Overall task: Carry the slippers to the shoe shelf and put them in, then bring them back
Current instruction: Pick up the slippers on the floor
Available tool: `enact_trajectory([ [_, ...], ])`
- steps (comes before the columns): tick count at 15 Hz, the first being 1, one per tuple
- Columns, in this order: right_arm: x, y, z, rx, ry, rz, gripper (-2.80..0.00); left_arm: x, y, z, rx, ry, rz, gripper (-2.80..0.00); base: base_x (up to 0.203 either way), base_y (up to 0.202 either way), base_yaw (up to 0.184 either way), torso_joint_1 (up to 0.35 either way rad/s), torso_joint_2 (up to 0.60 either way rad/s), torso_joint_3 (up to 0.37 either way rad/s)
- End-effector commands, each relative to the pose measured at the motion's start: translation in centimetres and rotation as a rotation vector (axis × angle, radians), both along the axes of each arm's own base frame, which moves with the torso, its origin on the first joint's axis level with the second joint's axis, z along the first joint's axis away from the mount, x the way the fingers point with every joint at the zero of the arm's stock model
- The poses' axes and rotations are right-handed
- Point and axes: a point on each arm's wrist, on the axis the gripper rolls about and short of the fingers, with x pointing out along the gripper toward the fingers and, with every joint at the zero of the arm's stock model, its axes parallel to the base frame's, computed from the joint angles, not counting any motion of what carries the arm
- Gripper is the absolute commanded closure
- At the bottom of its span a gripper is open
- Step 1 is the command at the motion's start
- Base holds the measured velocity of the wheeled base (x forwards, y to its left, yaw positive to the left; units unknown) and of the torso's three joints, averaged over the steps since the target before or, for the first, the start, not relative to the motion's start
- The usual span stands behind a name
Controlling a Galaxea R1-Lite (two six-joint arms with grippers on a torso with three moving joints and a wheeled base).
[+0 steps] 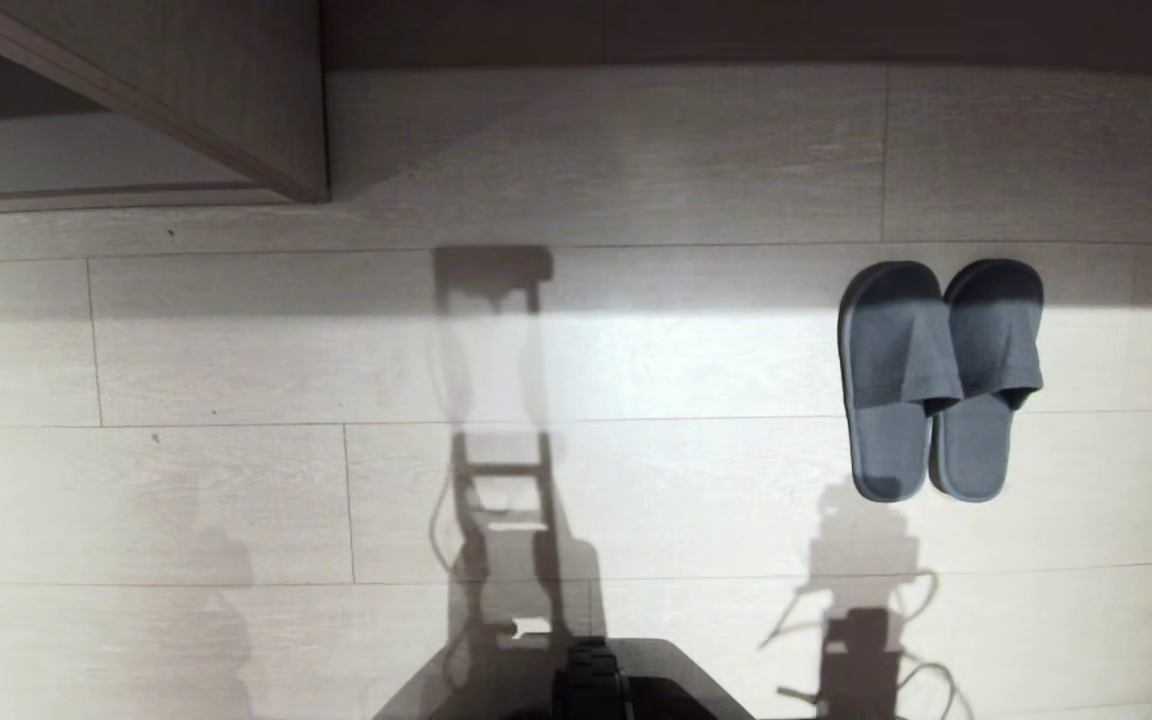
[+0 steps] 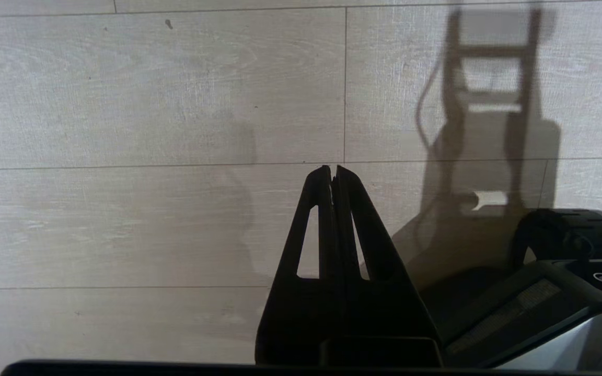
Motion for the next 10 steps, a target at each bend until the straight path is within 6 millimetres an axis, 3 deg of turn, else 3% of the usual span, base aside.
enact_trajectory([
  [1,0.0,0.0,-0.04,0.001,0.002,0.0,0.0,0.01,0.0,0.0,0.0,0.001,0.0,0.0,0.0,0.0,0.0,-0.002,0.01,-0.19],
  [7,-0.01,0.0,0.02,0.001,-0.001,0.0,0.0,0.01,0.0,0.0,0.0,0.001,0.0,0.0,0.0,0.0,0.0,-0.001,0.0,-0.192],
  [10,-0.01,0.0,0.0,0.001,0.0,0.0,0.0,0.01,0.0,0.0,0.0,0.001,0.0,0.0,0.0,0.0,0.0,0.002,0.0,-0.056],
])
